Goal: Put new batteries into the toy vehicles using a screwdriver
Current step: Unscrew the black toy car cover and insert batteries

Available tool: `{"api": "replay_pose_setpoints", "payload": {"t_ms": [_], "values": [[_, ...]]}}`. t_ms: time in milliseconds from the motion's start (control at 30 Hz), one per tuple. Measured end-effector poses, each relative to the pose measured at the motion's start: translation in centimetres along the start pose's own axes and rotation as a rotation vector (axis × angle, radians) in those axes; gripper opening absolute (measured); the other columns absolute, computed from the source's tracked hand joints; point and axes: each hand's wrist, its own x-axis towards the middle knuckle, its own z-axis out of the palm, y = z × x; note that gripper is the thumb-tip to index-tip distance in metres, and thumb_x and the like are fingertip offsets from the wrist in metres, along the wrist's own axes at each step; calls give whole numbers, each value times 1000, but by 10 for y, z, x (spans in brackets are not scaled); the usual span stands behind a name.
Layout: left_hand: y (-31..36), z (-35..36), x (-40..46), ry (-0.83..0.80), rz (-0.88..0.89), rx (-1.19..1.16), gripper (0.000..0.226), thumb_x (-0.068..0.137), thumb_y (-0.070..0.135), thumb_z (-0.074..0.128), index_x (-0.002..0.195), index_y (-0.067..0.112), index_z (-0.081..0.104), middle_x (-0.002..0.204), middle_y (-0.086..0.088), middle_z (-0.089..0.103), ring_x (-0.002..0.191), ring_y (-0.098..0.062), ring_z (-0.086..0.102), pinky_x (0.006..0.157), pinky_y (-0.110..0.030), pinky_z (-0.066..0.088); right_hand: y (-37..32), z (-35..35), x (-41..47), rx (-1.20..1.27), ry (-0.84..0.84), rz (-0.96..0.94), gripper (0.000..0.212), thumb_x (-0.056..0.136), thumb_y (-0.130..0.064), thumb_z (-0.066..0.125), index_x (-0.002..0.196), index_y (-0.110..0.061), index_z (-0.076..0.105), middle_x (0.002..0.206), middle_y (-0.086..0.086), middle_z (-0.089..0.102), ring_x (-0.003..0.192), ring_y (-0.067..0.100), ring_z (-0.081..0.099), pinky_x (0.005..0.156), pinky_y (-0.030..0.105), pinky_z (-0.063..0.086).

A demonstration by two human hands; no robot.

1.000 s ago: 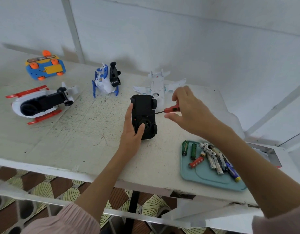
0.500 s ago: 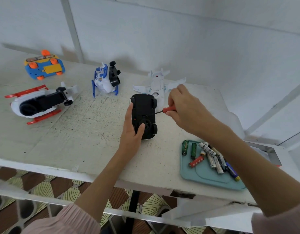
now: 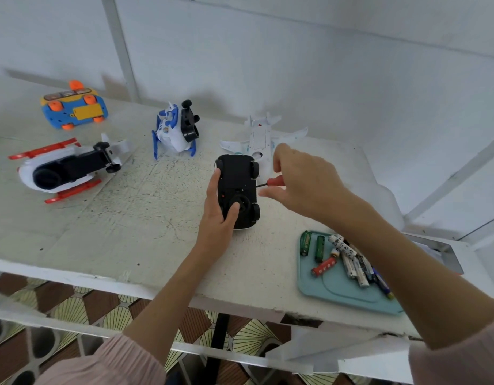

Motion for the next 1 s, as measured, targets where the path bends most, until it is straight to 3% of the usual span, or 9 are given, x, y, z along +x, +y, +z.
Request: {"api": "replay_pose_setpoints", "payload": {"t_ms": [67, 133, 400, 533, 700, 833, 933, 1000], "values": [[0, 0, 0, 2, 1, 11, 71, 90, 28, 47, 131, 71, 8, 155, 7, 21, 139, -16, 31, 113, -50, 31, 1, 0, -1, -26, -18, -45, 32, 85, -28, 63, 103, -12, 41, 105, 4, 51, 78, 20, 52, 67, 30, 43], [-1, 0, 0, -1, 1, 14, 69, 88, 33, 47, 132, 70, 7, 155, 5, 22, 139, -18, 33, 112, -52, 32, 0, -1, -1, 0, -4, -24, 29, 86, -23, 63, 105, -9, 46, 105, 6, 50, 78, 20, 48, 68, 29, 41], [-2, 0, 1, 1, -2, 14, 69, 89, 33, 47, 135, 67, 8, 155, 9, 21, 139, -18, 34, 111, -52, 33, -6, -4, 4, -78, 61, 5, 29, 88, -41, 57, 91, -12, 51, 87, 3, 59, 75, 21, 54, 63, 29, 39], [0, 0, 0, 4, -4, 11, 70, 90, 28, 47, 133, 69, 8, 154, 9, 22, 137, -15, 35, 111, -50, 34, -8, -7, 5, -117, 30, 54, 41, 89, -47, 52, 69, -14, 39, 61, -4, 38, 62, 18, 44, 49, 25, 28], [2, 1, 0, 1, -15, -5, 69, 89, 27, 47, 135, 63, 10, 149, 12, 25, 135, -14, 37, 111, -49, 35, -11, -5, 4, -170, -15, 122, 51, 93, -47, 44, 57, -15, 27, 59, 0, 32, 49, 13, 31, 46, 24, 23], [2, 0, -1, 5, -7, 12, 71, 90, 30, 47, 132, 70, 7, 152, 7, 24, 135, -17, 37, 110, -50, 36, -8, -2, 2, -102, -24, 96, 46, 89, -50, 50, 67, -14, 31, 70, 0, 40, 59, 18, 43, 52, 27, 32], [2, 0, -1, -1, -5, 28, 71, 90, 29, 46, 131, 71, 6, 153, 9, 22, 136, -16, 36, 112, -49, 34, -5, -1, 0, 15, -17, -30, 30, 85, -31, 63, 93, -13, 40, 96, 3, 44, 74, 21, 47, 65, 29, 40], [2, 1, -1, -9, -5, 32, 71, 90, 28, 46, 132, 70, 7, 150, 14, 23, 136, -13, 35, 112, -46, 33, -4, -1, 1, 26, 11, -71, 20, 87, -20, 61, 96, -9, 46, 99, 5, 43, 75, 20, 47, 65, 27, 39]]}}
